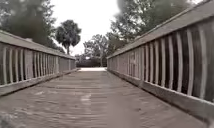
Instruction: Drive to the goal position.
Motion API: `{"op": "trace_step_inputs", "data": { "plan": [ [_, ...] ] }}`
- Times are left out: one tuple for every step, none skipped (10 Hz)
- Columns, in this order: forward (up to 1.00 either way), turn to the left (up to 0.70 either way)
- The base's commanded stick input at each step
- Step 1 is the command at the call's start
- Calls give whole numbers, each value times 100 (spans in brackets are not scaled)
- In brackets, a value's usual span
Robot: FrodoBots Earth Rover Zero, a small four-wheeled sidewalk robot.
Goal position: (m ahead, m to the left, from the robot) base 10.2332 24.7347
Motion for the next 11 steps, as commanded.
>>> {"op": "trace_step_inputs", "data": {
  "plan": [
    [70, 0],
    [70, 0],
    [70, 0],
    [70, 0],
    [70, 0],
    [70, 0],
    [70, 0],
    [70, 0],
    [70, 0],
    [70, 0],
    [70, 0]
  ]
}}
